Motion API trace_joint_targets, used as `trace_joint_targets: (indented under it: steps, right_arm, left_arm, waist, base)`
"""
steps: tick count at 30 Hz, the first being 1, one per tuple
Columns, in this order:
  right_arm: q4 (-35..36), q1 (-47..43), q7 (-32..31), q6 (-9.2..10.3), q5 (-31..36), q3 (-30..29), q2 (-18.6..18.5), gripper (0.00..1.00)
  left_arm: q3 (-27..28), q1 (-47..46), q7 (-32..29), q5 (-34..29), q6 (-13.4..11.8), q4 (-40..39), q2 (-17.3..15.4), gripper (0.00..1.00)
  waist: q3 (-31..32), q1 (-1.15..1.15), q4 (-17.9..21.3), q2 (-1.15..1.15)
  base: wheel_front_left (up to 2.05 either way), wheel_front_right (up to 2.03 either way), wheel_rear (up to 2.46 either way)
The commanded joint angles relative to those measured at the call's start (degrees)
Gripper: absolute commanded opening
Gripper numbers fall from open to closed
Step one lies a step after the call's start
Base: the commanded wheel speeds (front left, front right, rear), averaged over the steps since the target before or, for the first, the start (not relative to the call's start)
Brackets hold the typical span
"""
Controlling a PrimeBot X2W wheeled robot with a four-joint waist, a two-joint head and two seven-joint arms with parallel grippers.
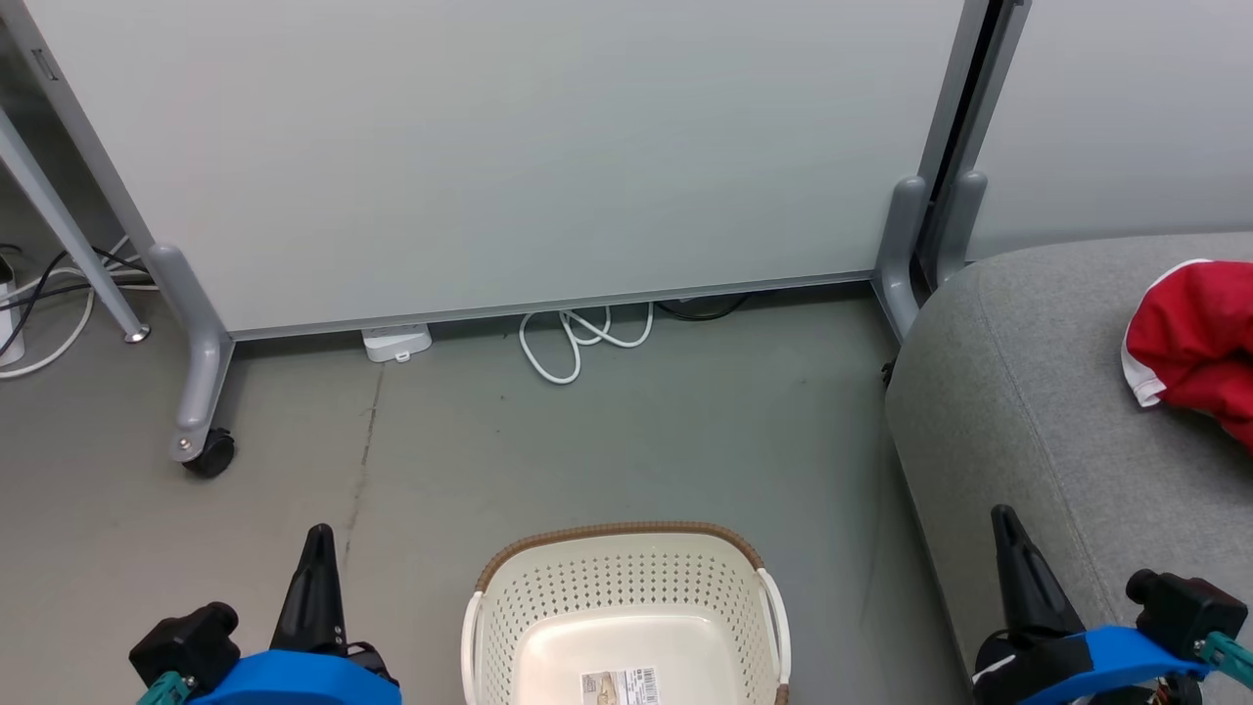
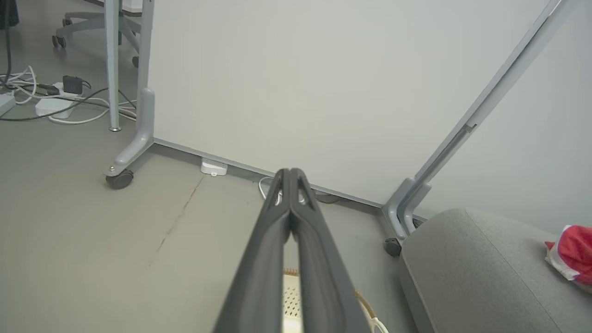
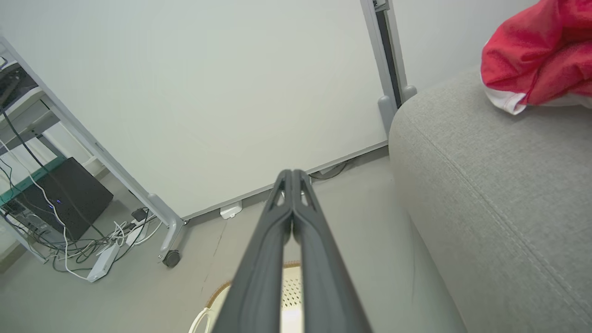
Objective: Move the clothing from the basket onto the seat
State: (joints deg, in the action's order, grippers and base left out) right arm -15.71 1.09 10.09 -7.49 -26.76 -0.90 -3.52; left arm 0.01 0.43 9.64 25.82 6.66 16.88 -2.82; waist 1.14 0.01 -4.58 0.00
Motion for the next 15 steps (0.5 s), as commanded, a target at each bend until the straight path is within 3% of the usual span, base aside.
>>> trace_joint_targets:
  steps: [1, 15]
  right_arm:
    - [1.03, 1.78, -0.72, 0.00, -3.09, -0.44, 0.01, 0.00]
    - [1.23, 2.53, -3.65, 0.00, -14.73, -1.39, 0.13, 0.00]
  left_arm:
    - [0.65, -2.12, -0.61, 3.04, 0.24, -1.10, -0.07, 0.00]
    - [1.75, -3.08, -3.51, 14.85, 0.39, -1.51, -0.08, 0.00]
  waist:
    - [-0.03, 0.00, 0.09, 0.00]
    - [-0.19, 0.00, 0.65, 0.00]
  base:
    - [0.00, 0.00, 0.00]
    - [0.00, 0.00, 0.00]
